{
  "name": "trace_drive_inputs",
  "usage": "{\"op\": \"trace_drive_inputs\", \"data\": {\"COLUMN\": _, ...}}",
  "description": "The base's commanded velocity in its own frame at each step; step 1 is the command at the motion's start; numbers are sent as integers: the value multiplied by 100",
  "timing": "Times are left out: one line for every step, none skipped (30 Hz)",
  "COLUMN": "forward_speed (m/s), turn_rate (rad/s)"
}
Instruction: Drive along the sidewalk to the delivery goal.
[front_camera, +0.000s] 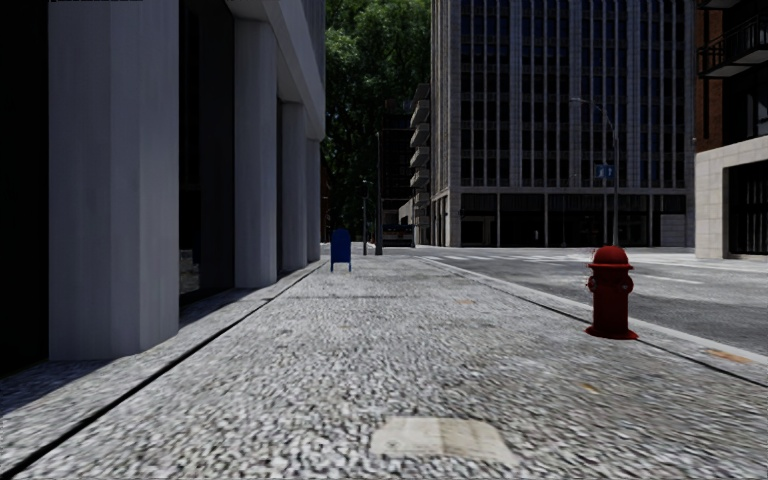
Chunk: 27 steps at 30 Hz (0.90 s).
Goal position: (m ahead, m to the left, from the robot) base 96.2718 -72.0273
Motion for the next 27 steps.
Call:
{"op": "trace_drive_inputs", "data": {"forward_speed": 200, "turn_rate": 0}}
{"op": "trace_drive_inputs", "data": {"forward_speed": 200, "turn_rate": 0}}
{"op": "trace_drive_inputs", "data": {"forward_speed": 200, "turn_rate": 0}}
{"op": "trace_drive_inputs", "data": {"forward_speed": 200, "turn_rate": 0}}
{"op": "trace_drive_inputs", "data": {"forward_speed": 200, "turn_rate": 0}}
{"op": "trace_drive_inputs", "data": {"forward_speed": 200, "turn_rate": 0}}
{"op": "trace_drive_inputs", "data": {"forward_speed": 200, "turn_rate": 0}}
{"op": "trace_drive_inputs", "data": {"forward_speed": 200, "turn_rate": 0}}
{"op": "trace_drive_inputs", "data": {"forward_speed": 200, "turn_rate": 0}}
{"op": "trace_drive_inputs", "data": {"forward_speed": 200, "turn_rate": 0}}
{"op": "trace_drive_inputs", "data": {"forward_speed": 200, "turn_rate": 0}}
{"op": "trace_drive_inputs", "data": {"forward_speed": 200, "turn_rate": 0}}
{"op": "trace_drive_inputs", "data": {"forward_speed": 200, "turn_rate": 0}}
{"op": "trace_drive_inputs", "data": {"forward_speed": 200, "turn_rate": 0}}
{"op": "trace_drive_inputs", "data": {"forward_speed": 200, "turn_rate": 0}}
{"op": "trace_drive_inputs", "data": {"forward_speed": 200, "turn_rate": 0}}
{"op": "trace_drive_inputs", "data": {"forward_speed": 200, "turn_rate": 0}}
{"op": "trace_drive_inputs", "data": {"forward_speed": 200, "turn_rate": 0}}
{"op": "trace_drive_inputs", "data": {"forward_speed": 200, "turn_rate": 0}}
{"op": "trace_drive_inputs", "data": {"forward_speed": 200, "turn_rate": 0}}
{"op": "trace_drive_inputs", "data": {"forward_speed": 200, "turn_rate": 0}}
{"op": "trace_drive_inputs", "data": {"forward_speed": 200, "turn_rate": 0}}
{"op": "trace_drive_inputs", "data": {"forward_speed": 200, "turn_rate": 0}}
{"op": "trace_drive_inputs", "data": {"forward_speed": 200, "turn_rate": -6}}
{"op": "trace_drive_inputs", "data": {"forward_speed": 200, "turn_rate": -6}}
{"op": "trace_drive_inputs", "data": {"forward_speed": 200, "turn_rate": -24}}
{"op": "trace_drive_inputs", "data": {"forward_speed": 200, "turn_rate": -28}}
